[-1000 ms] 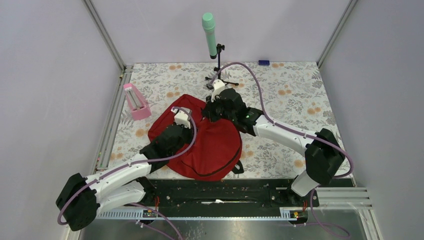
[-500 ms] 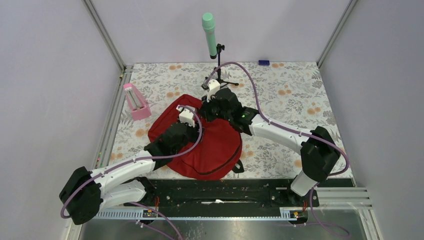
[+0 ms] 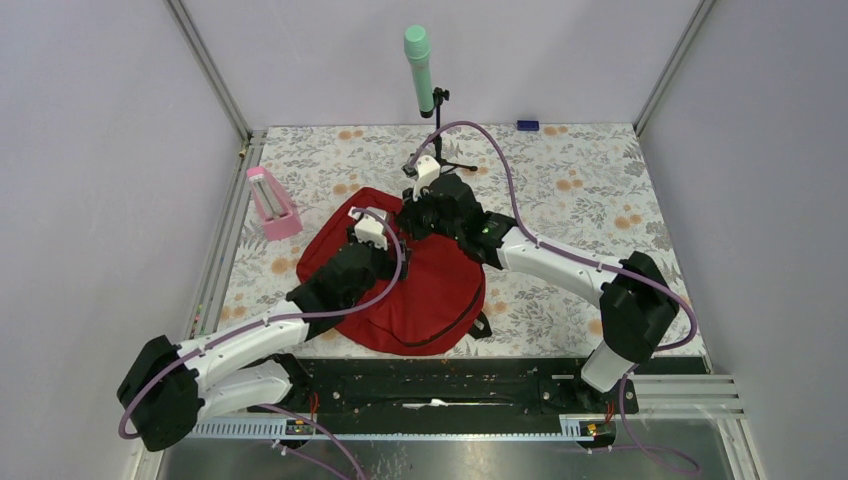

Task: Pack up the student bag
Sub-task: Zip the student bag at the center of the board.

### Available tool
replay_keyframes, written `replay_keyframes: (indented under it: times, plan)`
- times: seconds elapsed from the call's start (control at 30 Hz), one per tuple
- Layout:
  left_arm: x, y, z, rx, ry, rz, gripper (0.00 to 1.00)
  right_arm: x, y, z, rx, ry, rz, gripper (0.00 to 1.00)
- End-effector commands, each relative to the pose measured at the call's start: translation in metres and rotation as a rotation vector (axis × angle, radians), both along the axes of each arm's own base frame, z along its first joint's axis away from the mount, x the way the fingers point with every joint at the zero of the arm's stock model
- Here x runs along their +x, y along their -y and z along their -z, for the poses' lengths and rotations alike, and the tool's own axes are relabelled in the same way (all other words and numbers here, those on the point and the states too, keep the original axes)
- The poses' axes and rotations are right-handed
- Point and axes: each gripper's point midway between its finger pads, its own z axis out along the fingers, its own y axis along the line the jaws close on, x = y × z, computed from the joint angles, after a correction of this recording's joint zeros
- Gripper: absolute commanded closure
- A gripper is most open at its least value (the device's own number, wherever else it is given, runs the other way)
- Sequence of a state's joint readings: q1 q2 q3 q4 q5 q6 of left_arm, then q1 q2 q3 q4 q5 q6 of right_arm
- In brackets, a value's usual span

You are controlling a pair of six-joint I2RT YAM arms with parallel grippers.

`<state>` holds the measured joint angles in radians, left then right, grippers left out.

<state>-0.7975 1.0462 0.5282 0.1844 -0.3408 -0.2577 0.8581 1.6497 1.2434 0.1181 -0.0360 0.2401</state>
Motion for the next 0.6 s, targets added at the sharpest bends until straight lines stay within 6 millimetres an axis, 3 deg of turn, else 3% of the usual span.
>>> replay_keyframes:
  times: [0.0,0.13,0.33,0.5,0.57]
  plan:
    - [0.002,-0.005,-0.037,-0.065,0.099,-0.024,0.28,0.012,-0.016,-0.069,0.149,0.13,0.014,1.0]
    - [0.0,-0.007,-0.04,-0.073,0.107,-0.02,0.37,0.013,-0.017,-0.07,0.154,0.125,0.016,1.0]
    - [-0.001,0.007,-0.035,-0.075,0.078,0.035,0.48,0.012,-0.019,-0.07,0.157,0.112,0.011,1.0]
    - [0.002,0.008,-0.028,-0.063,0.056,0.023,0.69,0.012,-0.019,-0.069,0.155,0.108,0.013,1.0]
    - [0.002,0.01,-0.026,-0.062,0.059,0.033,0.86,0.012,-0.019,-0.069,0.151,0.108,0.014,1.0]
